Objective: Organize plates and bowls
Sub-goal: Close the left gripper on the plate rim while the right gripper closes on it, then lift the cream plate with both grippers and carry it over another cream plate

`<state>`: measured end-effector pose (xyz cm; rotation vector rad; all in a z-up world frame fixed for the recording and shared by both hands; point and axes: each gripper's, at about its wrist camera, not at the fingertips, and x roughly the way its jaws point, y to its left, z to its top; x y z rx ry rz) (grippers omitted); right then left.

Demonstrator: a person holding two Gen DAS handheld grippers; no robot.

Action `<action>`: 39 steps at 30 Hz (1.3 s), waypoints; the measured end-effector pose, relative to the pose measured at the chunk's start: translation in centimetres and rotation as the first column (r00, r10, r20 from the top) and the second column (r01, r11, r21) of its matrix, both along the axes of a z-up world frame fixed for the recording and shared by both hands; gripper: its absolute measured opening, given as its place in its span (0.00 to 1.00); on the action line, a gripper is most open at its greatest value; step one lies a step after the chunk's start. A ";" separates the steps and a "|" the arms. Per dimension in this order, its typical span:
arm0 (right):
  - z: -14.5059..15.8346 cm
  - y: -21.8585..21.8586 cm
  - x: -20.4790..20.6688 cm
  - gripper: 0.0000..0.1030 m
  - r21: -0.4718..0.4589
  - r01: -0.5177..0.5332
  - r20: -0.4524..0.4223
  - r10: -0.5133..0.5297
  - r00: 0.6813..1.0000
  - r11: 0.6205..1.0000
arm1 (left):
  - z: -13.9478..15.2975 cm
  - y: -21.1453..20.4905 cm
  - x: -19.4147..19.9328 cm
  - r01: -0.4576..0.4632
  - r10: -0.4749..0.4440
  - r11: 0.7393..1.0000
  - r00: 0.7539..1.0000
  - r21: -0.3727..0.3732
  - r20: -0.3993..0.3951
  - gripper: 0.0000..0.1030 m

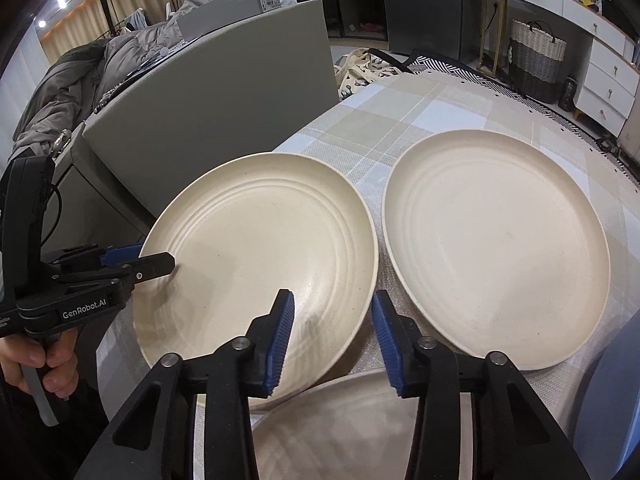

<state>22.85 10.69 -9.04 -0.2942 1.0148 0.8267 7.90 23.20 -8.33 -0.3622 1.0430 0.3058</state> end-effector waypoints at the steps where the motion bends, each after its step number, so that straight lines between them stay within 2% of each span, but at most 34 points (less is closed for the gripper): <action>1: -0.1 -0.1 0.0 0.36 -0.002 0.001 0.003 -0.001 1.000 1.000 | 0.0 -0.1 0.0 0.004 -0.004 1.000 1.000 0.002 -0.002 0.24; 4: -0.1 -0.1 0.0 0.32 -0.011 0.003 0.017 -0.003 1.000 1.000 | 0.0 -0.3 0.1 0.016 -0.016 1.000 1.000 0.012 -0.009 0.17; 12: -0.1 -0.1 -0.2 0.23 -0.036 0.006 0.061 -0.004 0.998 0.999 | 0.2 -0.8 0.2 0.020 -0.020 0.999 1.000 0.035 -0.006 0.15; 26: 0.6 0.1 -1.2 0.23 -0.052 -0.008 0.121 0.014 0.993 0.999 | 1.2 -0.9 -0.3 0.005 -0.007 0.998 1.000 0.056 0.027 0.15; 39: 3.3 -1.3 -3.7 0.23 -0.023 -0.005 0.213 0.009 0.977 1.000 | 3.4 -1.5 -1.5 -0.012 0.004 0.997 0.994 0.073 0.106 0.15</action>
